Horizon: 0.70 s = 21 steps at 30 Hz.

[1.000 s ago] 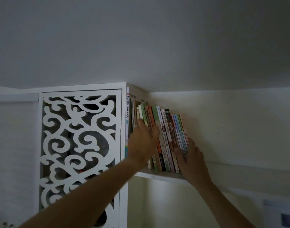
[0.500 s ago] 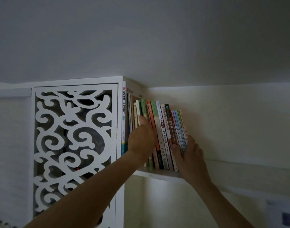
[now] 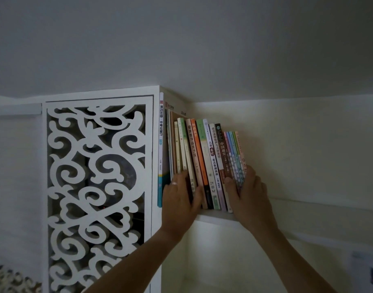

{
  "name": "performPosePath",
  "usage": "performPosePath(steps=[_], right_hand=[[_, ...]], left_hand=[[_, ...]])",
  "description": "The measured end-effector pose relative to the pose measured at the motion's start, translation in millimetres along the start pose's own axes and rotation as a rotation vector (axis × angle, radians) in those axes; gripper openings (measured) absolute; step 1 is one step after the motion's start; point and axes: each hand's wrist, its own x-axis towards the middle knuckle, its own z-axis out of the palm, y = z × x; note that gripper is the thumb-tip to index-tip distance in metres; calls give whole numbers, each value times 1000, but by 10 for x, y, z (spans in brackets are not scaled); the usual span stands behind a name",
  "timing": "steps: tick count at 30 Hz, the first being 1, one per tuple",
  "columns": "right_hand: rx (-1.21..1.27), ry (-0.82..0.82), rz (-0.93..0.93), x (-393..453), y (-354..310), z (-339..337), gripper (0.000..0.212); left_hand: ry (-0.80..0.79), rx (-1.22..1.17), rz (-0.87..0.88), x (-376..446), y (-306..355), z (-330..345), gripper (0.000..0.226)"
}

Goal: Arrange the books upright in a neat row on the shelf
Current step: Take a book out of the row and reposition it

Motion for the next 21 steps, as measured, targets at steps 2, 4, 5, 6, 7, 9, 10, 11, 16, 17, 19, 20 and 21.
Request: performPosePath(steps=[2, 4, 5, 6, 7, 9, 10, 11, 16, 17, 19, 20, 21], right_hand=[[-8, 1, 3, -9, 1, 7, 73], [-11, 6, 6, -9, -3, 9, 72], [-13, 8, 6, -8, -6, 9, 71], [-15, 6, 5, -9, -10, 6, 71], [-16, 2, 5, -14, -12, 2, 71], [-11, -3, 8, -21, -17, -6, 70], [-10, -4, 9, -26, -22, -12, 70], [-14, -1, 8, -29, -27, -18, 71], [-48, 19, 9, -35, -46, -22, 75], [-48, 22, 10, -40, -42, -21, 76], [-58, 19, 15, -56, -57, -25, 78], [-67, 18, 22, -66, -74, -29, 80], [-81, 22, 27, -74, -86, -31, 81]], left_hand=[[6, 14, 7, 1, -2, 19, 28], [-2, 20, 0, -4, -3, 26, 27], [-11, 16, -5, -13, -12, 28, 29], [-20, 12, -9, -20, -15, 25, 31], [-26, 15, -10, -24, -16, 20, 31], [-31, 33, -4, -24, -20, 15, 29], [-31, 44, -4, -24, -18, 12, 28], [-35, 64, -2, -29, -12, 9, 28], [-94, 131, -76, -65, 86, 19, 36], [-97, 112, -107, -67, 126, 10, 37], [-120, -4, -154, -82, 236, -38, 41], [-137, -88, -179, -98, 300, -79, 44], [-141, -151, -197, -118, 365, -127, 47]])
